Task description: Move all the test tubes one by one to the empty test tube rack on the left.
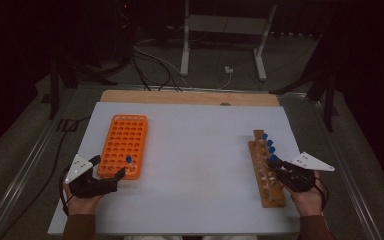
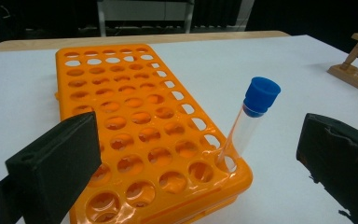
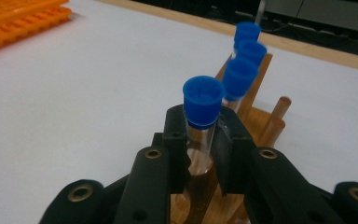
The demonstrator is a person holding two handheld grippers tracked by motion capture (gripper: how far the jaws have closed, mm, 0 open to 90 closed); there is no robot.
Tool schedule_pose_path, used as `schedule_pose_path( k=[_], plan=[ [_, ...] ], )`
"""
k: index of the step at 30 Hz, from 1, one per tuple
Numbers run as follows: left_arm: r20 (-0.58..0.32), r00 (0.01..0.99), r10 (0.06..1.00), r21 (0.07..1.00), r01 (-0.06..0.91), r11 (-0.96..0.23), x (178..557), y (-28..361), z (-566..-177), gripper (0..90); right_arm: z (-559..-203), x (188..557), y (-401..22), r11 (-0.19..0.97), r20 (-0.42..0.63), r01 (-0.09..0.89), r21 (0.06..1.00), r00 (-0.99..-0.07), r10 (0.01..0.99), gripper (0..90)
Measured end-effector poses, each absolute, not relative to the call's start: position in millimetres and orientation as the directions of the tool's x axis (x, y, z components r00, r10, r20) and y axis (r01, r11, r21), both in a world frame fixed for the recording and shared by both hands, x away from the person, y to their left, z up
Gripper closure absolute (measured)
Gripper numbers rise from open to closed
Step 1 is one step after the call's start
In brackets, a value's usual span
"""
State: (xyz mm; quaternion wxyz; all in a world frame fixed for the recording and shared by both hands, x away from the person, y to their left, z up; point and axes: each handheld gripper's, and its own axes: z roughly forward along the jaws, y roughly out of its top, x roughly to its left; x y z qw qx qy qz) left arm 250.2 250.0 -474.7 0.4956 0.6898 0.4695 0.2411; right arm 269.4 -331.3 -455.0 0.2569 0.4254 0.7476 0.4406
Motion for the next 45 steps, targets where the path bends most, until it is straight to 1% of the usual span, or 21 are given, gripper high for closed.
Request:
schedule_pose_path(
  k=[9,16,30,33,37,45],
  plan=[
    [-0.121,0.442,0.889,0.912,0.402,-0.076,250,250,-473,0.5,-436,266,-331,0.239,-0.011,0.385,0.892,-0.508,0.861,77.1],
    [-0.112,0.443,0.889,0.912,0.402,-0.086,250,249,-471,0.5,-418,265,-331,0.256,-0.032,0.369,0.894,-0.516,0.856,77.2],
    [-0.107,0.449,0.887,0.92,0.384,-0.084,247,245,-460,0.6,-386,259,-325,0.265,-0.064,0.304,0.915,-0.54,0.839,77.2],
    [-0.101,0.457,0.884,0.916,0.39,-0.097,247,240,-457,1.1,-385,261,-320,0.263,-0.059,0.299,0.917,-0.552,0.832,77.2],
    [-0.09,0.474,0.876,0.921,0.375,-0.109,245,233,-452,1.1,-388,266,-310,0.267,-0.051,0.3,0.916,-0.572,0.819,77.1],
    [-0.072,0.495,0.866,0.926,0.355,-0.126,244,225,-440,2.8,-388,276,-275,0.272,-0.037,0.289,0.918,-0.621,0.783,77.1]
  ],
)
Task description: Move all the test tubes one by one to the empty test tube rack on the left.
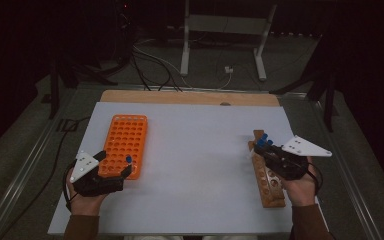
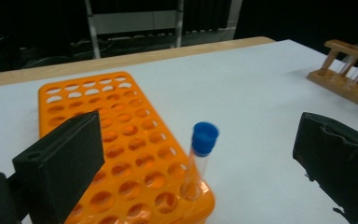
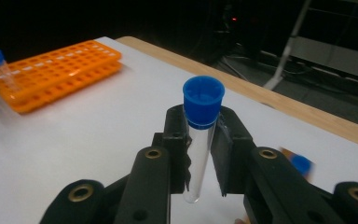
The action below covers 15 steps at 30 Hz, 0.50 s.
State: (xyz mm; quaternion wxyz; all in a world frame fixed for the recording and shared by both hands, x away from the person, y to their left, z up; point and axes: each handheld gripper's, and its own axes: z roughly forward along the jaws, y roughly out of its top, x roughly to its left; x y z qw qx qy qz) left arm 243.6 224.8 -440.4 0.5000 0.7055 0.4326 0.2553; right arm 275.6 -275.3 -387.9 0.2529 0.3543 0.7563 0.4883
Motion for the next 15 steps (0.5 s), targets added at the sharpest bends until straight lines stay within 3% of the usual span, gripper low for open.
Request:
schedule_pose_path(
  k=[15],
  plan=[
    [-0.027,0.586,0.81,0.94,0.291,-0.18,246,188,-422,8.1,-391,289,-203,0.312,-0.021,0.275,0.909,-0.718,0.696,77.2]
  ],
)
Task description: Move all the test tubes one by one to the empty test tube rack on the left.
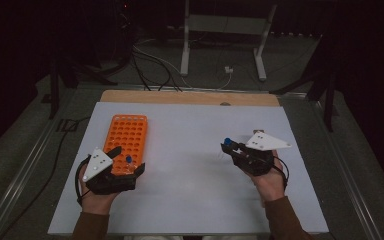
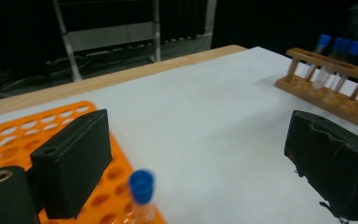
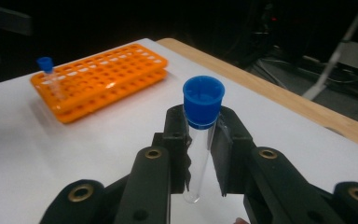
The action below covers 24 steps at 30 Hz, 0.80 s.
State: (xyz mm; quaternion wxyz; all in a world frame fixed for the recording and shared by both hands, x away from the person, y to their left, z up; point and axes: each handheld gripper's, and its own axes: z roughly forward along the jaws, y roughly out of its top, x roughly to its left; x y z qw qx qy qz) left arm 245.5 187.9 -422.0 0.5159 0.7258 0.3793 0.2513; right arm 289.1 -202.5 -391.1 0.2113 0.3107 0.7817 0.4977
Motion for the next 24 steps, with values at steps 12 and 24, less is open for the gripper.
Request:
schedule_pose_path(
  k=[12,24],
  plan=[
    [-0.012,0.654,0.756,0.933,0.278,-0.227,256,146,-421,16.5,-394,291,-166,0.311,0.006,0.267,0.912,-0.767,0.641,77.2],
    [-0.027,0.733,0.68,0.924,0.278,-0.262,268,107,-428,42.6,-394,289,-132,0.332,0.008,0.246,0.911,-0.814,0.581,77.1]
  ],
)
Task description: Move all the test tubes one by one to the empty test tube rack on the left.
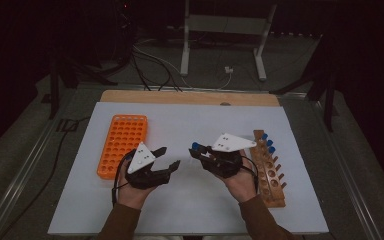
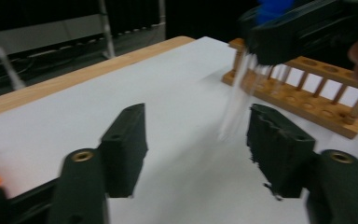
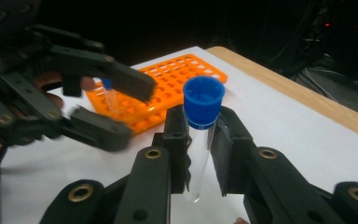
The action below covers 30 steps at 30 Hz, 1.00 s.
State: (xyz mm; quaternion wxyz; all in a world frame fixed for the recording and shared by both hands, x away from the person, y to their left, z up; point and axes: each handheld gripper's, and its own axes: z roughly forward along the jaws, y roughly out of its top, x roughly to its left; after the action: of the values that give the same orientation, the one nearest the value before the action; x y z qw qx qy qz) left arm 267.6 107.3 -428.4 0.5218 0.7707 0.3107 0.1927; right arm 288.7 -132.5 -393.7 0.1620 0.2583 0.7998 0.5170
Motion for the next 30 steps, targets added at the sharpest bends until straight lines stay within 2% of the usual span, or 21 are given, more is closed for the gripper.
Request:
schedule_pose_path(
  k=[3,10,19,27,30],
  plan=[
    [-0.018,0.746,0.666,0.922,0.27,-0.277,268,103,-429,51.1,-395,289,-128,0.329,0.019,0.252,0.91,-0.819,0.574,77.1],
    [-0.008,0.78,0.626,0.92,0.25,-0.3,270,94,-429,64.8,-398,287,-123,0.316,0.042,0.259,0.913,-0.829,0.557,77.1],
    [-0.004,0.794,0.608,0.92,0.242,-0.309,271,92,-431,73.7,-398,286,-118,0.325,0.043,0.256,0.91,-0.839,0.542,77.2],
    [0.006,0.804,0.595,0.92,0.228,-0.318,270,92,-431,77.6,-398,286,-117,0.33,0.046,0.258,0.908,-0.845,0.533,76.8],
    [0.004,0.799,0.601,0.919,0.234,-0.317,271,93,-431,77.8,-398,286,-119,0.325,0.052,0.261,0.909,-0.845,0.532,70.5]
  ],
)
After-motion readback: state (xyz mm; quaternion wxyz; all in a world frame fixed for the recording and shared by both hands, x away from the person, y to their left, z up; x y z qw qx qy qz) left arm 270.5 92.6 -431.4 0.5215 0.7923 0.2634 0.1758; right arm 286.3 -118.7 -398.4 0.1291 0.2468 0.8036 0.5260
